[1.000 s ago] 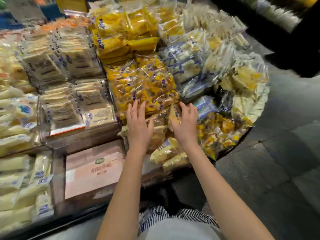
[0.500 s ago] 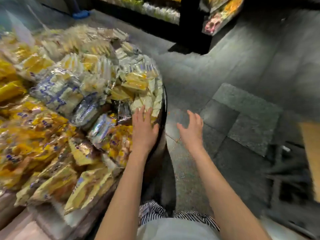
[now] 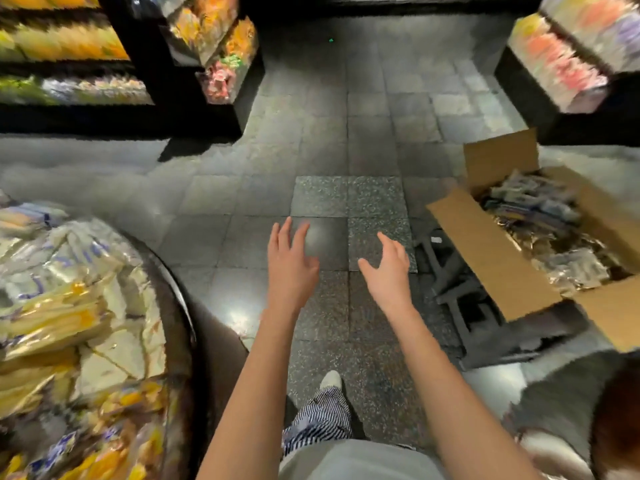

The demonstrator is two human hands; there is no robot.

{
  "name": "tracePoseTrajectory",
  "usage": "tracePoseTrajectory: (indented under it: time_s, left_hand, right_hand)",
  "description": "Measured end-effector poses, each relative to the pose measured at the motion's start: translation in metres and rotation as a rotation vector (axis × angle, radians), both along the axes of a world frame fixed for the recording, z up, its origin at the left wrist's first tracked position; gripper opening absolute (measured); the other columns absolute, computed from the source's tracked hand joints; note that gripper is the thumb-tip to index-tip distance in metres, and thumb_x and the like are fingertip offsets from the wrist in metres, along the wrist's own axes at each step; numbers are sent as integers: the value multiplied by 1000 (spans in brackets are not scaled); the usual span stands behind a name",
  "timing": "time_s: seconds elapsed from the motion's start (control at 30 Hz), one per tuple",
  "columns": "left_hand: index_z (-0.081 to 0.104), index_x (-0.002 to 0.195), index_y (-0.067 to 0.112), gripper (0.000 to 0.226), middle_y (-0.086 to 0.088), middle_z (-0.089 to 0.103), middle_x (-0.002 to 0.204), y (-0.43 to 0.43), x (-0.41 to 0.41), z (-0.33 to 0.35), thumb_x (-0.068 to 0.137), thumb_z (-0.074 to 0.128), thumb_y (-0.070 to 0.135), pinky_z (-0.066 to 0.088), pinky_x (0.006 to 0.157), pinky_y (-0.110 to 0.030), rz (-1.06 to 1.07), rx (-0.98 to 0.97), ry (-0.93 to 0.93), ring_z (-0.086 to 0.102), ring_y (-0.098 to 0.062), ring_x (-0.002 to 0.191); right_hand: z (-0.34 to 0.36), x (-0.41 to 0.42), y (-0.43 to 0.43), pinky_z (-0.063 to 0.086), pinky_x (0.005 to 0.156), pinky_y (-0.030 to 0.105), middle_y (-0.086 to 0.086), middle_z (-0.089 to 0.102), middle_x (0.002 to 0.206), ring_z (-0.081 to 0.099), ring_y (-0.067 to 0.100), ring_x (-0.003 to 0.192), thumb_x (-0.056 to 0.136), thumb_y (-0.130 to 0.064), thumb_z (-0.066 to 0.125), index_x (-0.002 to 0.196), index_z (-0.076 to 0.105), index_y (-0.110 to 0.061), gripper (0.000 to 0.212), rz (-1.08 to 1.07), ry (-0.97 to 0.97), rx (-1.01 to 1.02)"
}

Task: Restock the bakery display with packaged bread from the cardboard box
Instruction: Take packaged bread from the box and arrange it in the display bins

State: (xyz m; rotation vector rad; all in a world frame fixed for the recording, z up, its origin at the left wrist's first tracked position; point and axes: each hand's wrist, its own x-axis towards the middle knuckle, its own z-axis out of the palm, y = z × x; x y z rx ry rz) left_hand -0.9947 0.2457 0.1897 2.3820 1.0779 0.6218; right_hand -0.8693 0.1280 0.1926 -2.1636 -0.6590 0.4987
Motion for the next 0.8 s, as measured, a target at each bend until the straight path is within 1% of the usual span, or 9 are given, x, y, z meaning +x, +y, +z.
tracePoseTrajectory:
  time_s: [0.07, 0.2, 0.3, 0.4, 0.53, 0.7, 0.8]
  left_hand:
    - [45, 144, 8, 57, -20, 26, 158, 18, 45, 5, 91, 64, 13, 16, 120, -49, -60, -2, -7, 13, -39, 148]
    - [43, 146, 10, 57, -18, 25, 159, 50, 124, 8, 93, 62, 14, 16, 120, -49, -160, -12, -23, 12, -38, 148]
    - [40, 147, 10, 56, -17, 24, 159, 55, 181, 5, 95, 59, 15, 15, 120, -50, -250, -43, 5, 10, -37, 149]
    - [39, 148, 11, 56, -17, 24, 159, 40, 229, -2, 96, 59, 19, 15, 121, -49, -386, -37, 60, 9, -36, 150]
    - [37, 149, 13, 58, -15, 25, 159, 13, 287, -16, 96, 60, 21, 13, 122, -46, -517, -49, 117, 9, -34, 150]
    - [32, 152, 19, 59, -9, 19, 162, -22, 360, -31, 99, 56, 22, 12, 123, -44, -618, -87, 150, 3, -27, 151]
    - [33, 151, 18, 59, -10, 21, 161, -39, 408, -38, 98, 57, 20, 15, 123, -47, -637, -92, 179, 3, -27, 151]
  right_hand:
    - [-1, 36, 10, 22, 117, 41, 10, 24, 157, 15, 25, 147, 97, -25, 59, 152, 29, -17, 63, -59, -23, -16]
    - [0, 95, 25, 24, 115, 41, 7, 24, 158, 15, 24, 147, 98, -26, 58, 152, 28, -20, 62, -178, -9, -39]
    - [-5, 132, 19, 26, 116, 43, 8, 27, 156, 19, 26, 146, 97, -27, 59, 152, 28, -20, 63, -266, -14, -55]
    - [-11, 165, -3, 29, 116, 45, 9, 26, 156, 22, 28, 145, 97, -26, 60, 152, 29, -19, 63, -403, 39, -72]
    - [-18, 210, -35, 31, 112, 41, 8, 27, 155, 29, 27, 142, 98, -24, 58, 152, 29, -18, 62, -558, 87, -94]
    - [-31, 278, -67, 31, 113, 43, 10, 24, 157, 26, 28, 145, 97, -22, 58, 152, 29, -18, 62, -655, 126, -50]
    - [-36, 328, -85, 32, 112, 41, 9, 23, 158, 25, 27, 146, 97, -22, 59, 152, 29, -19, 62, -667, 120, -55]
